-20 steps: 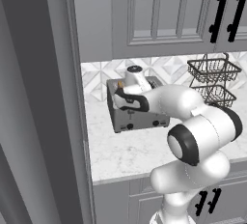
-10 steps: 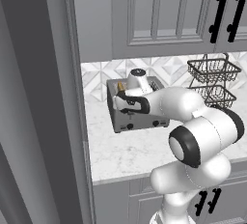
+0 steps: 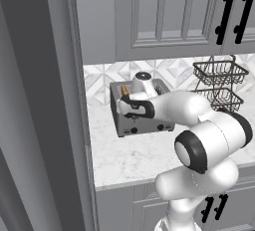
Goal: Start the toaster. Once the lever pops up, take the bread to the plate on the dining counter.
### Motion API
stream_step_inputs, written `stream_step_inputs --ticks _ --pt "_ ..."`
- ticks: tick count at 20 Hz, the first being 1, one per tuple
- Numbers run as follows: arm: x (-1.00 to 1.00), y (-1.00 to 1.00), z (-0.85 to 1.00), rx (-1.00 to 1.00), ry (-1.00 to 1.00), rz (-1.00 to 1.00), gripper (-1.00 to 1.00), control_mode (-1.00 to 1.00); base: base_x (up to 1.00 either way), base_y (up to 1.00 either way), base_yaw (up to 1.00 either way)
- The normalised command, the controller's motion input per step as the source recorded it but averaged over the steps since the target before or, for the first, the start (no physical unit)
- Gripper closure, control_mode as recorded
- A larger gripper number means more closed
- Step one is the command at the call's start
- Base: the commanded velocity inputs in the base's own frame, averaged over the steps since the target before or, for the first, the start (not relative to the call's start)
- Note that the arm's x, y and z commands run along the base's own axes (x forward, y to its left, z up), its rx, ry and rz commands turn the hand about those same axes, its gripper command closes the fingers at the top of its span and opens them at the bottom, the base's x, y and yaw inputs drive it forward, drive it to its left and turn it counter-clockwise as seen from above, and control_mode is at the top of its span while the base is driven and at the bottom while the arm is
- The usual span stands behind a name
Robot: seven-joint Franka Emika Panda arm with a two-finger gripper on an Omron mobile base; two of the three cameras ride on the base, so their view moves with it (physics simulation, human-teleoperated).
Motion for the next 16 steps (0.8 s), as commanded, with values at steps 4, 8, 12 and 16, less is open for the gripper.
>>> stream_step_inputs --ticks 4,8,12,16 --pt "-0.47 0.00 -0.81 0.00 -0.10 0.00 1.00 -1.00 0.00 0.00 0.00" --pt "-0.23 0.01 -0.83 0.00 -0.10 0.00 1.00 -1.00 0.00 0.00 0.00" --pt "-0.10 0.00 -0.82 0.00 -0.16 0.00 1.00 -1.00 0.00 0.00 0.00" --pt "0.00 0.00 -0.74 0.00 -0.10 0.00 1.00 -1.00 0.00 0.00 0.00"
